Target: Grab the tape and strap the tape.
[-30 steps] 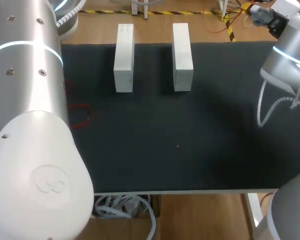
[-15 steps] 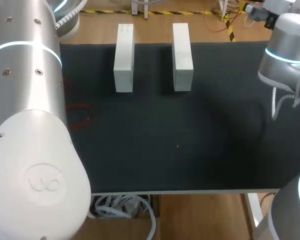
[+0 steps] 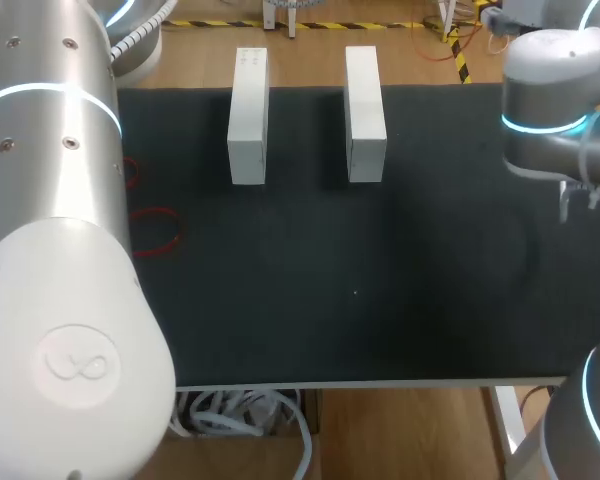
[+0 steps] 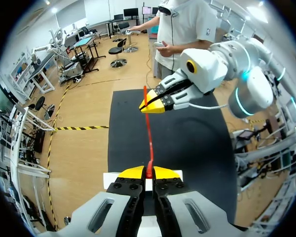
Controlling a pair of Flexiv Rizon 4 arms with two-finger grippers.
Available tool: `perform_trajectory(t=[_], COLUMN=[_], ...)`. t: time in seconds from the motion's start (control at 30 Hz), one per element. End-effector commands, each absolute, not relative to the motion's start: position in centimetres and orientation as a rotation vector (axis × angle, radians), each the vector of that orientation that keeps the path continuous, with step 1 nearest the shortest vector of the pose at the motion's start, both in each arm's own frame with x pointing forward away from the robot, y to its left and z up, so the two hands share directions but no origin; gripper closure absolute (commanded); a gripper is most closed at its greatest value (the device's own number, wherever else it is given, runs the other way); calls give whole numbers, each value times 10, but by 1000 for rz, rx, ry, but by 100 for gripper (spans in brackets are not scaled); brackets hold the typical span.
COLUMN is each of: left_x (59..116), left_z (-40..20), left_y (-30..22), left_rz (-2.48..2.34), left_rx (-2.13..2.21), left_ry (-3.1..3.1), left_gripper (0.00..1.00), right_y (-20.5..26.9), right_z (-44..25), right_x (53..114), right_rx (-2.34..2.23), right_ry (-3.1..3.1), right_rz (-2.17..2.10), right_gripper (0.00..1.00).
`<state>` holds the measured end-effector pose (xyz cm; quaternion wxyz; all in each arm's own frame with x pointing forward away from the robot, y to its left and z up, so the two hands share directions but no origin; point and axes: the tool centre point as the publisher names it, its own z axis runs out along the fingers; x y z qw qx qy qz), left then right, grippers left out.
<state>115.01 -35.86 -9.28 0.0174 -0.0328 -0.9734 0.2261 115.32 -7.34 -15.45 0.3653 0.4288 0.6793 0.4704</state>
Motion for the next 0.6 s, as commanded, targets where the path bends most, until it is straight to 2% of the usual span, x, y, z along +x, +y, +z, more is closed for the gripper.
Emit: perform_trajectory(t=[0.03, 0.6], left_x=[1157, 1157], left_z=[-88, -88], left_y=[-363, -363], left_rz=[-57, -57], left_rx=[-193, -193], left_ry=[-2832, -2832], left_gripper=[100, 100], right_y=[-70, -76], right_z=[-152, -156], right_x=[1154, 1153], right_rx=[952, 947], right_ry=[1909, 1921], right_rz=[883, 883], right_gripper=[100, 100])
